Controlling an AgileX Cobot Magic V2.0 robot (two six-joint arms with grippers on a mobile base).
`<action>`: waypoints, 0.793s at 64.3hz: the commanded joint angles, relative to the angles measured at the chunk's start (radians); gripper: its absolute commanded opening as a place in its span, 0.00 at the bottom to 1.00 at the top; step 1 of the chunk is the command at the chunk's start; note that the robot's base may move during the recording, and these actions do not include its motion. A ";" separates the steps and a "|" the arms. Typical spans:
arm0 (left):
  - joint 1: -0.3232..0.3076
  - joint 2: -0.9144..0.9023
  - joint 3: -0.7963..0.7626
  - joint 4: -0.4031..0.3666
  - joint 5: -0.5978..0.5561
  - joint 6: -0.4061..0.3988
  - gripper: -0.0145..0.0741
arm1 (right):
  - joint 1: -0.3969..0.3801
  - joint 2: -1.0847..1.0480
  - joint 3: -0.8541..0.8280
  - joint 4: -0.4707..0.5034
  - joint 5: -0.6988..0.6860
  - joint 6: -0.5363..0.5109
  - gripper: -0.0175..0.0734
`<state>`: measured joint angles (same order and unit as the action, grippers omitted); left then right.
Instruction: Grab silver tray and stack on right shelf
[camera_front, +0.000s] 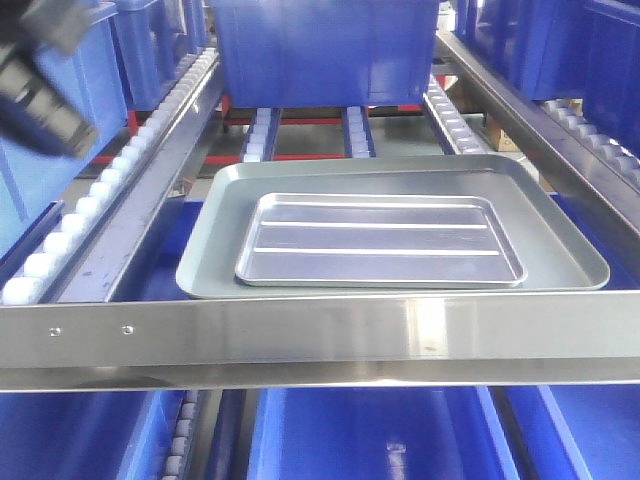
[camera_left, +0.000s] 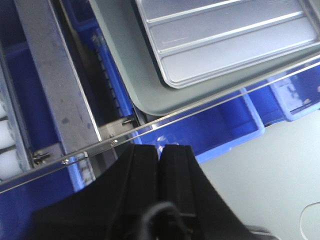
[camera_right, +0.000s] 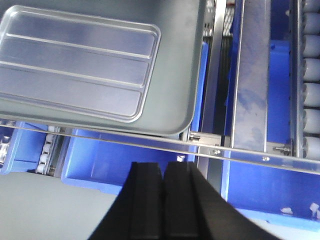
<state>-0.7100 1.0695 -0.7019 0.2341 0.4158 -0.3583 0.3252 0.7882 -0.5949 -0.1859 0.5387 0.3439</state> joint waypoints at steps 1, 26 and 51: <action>-0.008 -0.105 0.078 0.013 -0.193 0.004 0.05 | -0.004 -0.115 0.055 -0.022 -0.134 -0.016 0.25; -0.008 -0.449 0.193 0.013 -0.383 0.004 0.05 | -0.002 -0.448 0.140 -0.026 -0.161 -0.031 0.25; -0.008 -0.452 0.193 0.013 -0.378 0.004 0.05 | -0.002 -0.450 0.140 -0.025 -0.155 -0.031 0.25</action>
<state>-0.7100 0.6183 -0.4824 0.2417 0.1194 -0.3566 0.3252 0.3346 -0.4283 -0.1901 0.4680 0.3230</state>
